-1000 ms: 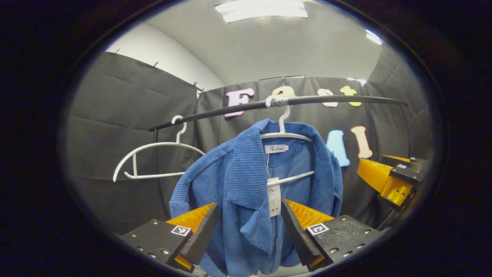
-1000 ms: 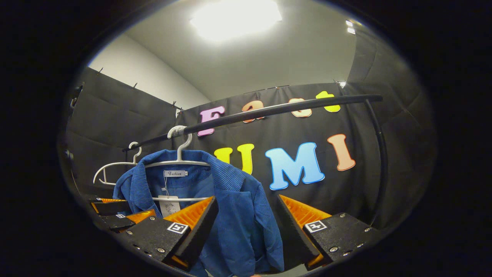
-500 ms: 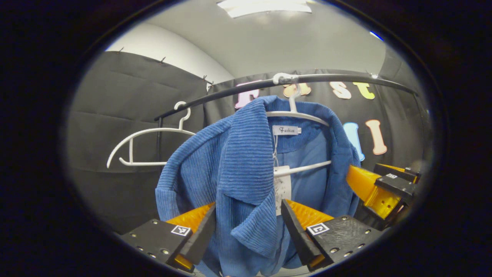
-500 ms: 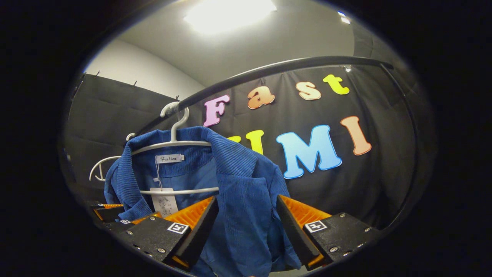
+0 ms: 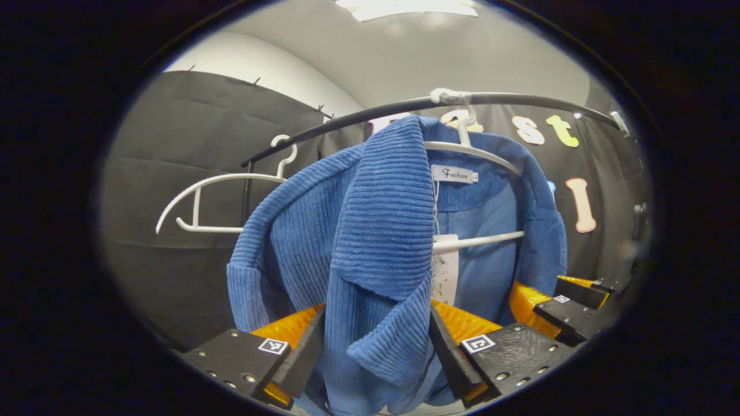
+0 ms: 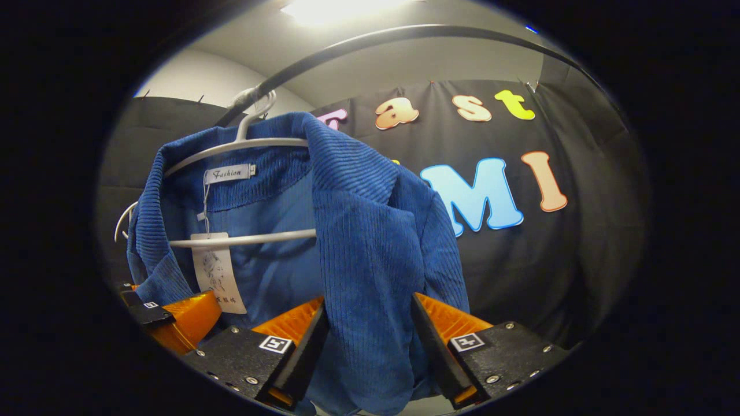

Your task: Grasp the clothes on the hanger with both hands and then place them into the laundry hamper below.

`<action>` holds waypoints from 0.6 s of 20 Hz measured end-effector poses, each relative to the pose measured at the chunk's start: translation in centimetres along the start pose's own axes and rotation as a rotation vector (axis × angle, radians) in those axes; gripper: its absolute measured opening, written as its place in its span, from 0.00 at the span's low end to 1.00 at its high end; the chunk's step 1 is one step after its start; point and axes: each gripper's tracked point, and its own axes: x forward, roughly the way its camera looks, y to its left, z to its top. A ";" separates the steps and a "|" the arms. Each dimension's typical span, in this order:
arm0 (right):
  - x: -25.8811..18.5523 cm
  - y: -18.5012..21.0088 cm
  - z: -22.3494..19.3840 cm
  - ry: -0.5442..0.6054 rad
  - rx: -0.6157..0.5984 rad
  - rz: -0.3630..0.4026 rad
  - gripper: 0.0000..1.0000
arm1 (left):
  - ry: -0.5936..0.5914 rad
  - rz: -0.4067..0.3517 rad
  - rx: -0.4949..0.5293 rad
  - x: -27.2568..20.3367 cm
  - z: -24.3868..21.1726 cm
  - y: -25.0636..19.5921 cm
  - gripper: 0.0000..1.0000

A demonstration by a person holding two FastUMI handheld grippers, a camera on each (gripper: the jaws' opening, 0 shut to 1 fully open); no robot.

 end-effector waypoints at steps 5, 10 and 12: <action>-2.0 -0.4 1.8 -0.060 -0.001 -0.006 0.03 | 0.023 -0.004 -0.001 -0.5 -0.2 1.1 0.34; -4.2 -0.8 6.0 -0.182 -0.067 -0.010 0.02 | 0.005 -0.010 0.019 -1.5 0.5 2.0 0.09; -4.9 -0.9 8.0 -0.226 -0.076 -0.015 0.02 | -0.008 -0.021 0.007 -2.4 1.2 2.8 0.04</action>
